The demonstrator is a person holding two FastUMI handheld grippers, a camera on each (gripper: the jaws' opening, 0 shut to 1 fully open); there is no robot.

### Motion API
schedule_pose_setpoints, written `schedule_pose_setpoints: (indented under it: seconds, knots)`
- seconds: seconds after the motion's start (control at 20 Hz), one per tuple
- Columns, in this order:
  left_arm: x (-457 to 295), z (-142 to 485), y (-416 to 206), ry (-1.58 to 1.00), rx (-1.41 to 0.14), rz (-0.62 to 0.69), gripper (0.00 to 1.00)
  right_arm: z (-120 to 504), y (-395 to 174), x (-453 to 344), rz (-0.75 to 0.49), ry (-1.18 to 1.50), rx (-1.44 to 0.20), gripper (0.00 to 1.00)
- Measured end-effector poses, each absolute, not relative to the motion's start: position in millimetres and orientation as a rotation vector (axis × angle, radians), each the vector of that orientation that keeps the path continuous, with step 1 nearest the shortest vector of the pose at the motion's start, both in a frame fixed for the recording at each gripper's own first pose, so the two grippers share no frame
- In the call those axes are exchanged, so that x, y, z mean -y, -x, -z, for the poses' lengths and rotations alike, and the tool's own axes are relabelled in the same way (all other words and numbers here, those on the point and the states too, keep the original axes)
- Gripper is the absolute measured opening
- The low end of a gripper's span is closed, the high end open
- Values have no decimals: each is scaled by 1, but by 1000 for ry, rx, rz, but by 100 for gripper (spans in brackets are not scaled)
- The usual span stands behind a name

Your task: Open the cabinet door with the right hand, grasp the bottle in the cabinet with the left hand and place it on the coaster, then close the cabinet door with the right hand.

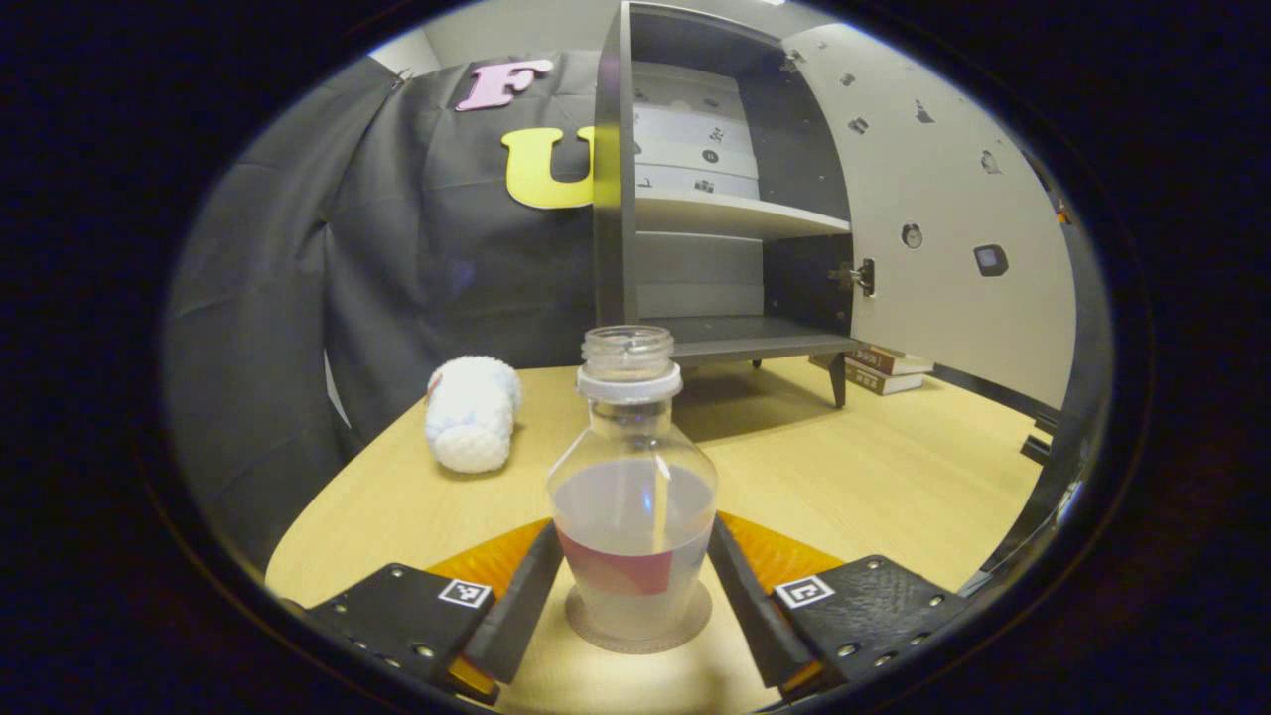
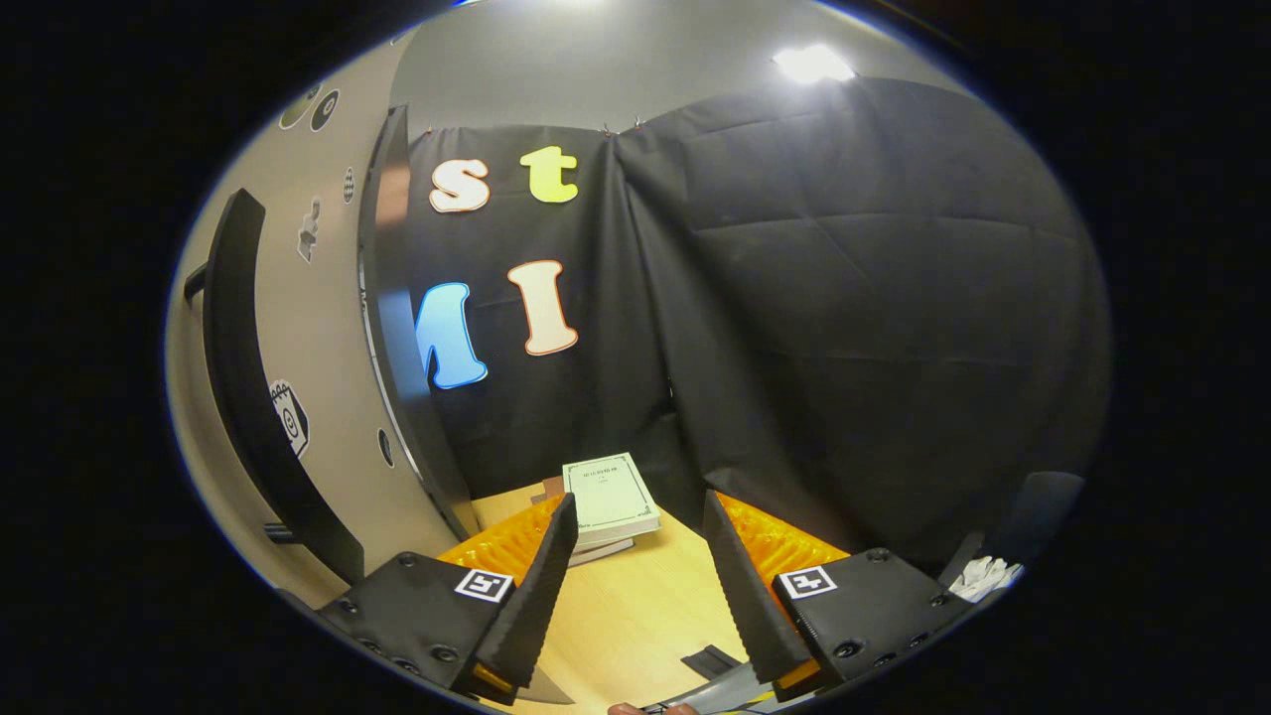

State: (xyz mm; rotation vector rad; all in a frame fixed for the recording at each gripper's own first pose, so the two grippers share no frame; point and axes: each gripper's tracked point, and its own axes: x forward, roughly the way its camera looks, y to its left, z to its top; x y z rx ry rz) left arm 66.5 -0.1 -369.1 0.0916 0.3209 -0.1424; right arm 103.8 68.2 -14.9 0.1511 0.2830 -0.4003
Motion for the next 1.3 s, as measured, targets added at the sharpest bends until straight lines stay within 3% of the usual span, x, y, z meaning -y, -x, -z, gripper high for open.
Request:
schedule_pose_setpoints:
  seconds: [0.05,0.1,0.15,0.25,0.3,0.35,0.4,0.6,0.9,1.3]
  knots:
    - [0,365,-66,-94,-317,136,90,15,-105,-71,395,-158,-283,75]
    - [2,362,-64,-90,-312,138,90,16,-106,-71,392,-160,-283,75]
    - [4,357,-64,-82,-305,143,90,16,-106,-70,391,-160,-281,82]
    - [3,346,-63,-76,-297,147,90,16,-105,-68,398,-162,-276,82]
    - [3,339,-63,-72,-291,147,89,16,-105,-68,404,-168,-272,75]
    - [4,332,-63,-66,-284,152,89,17,-106,-68,407,-176,-272,75]
    - [6,324,-63,-59,-275,158,89,18,-106,-68,411,-184,-276,82]
    - [6,288,-62,-47,-234,171,89,24,-100,-68,437,-212,-300,82]
    - [14,201,-56,-57,-141,217,90,29,-88,-54,436,-109,-319,82]
    - [36,53,-60,-24,-24,177,89,32,-102,-63,378,-202,-313,82]
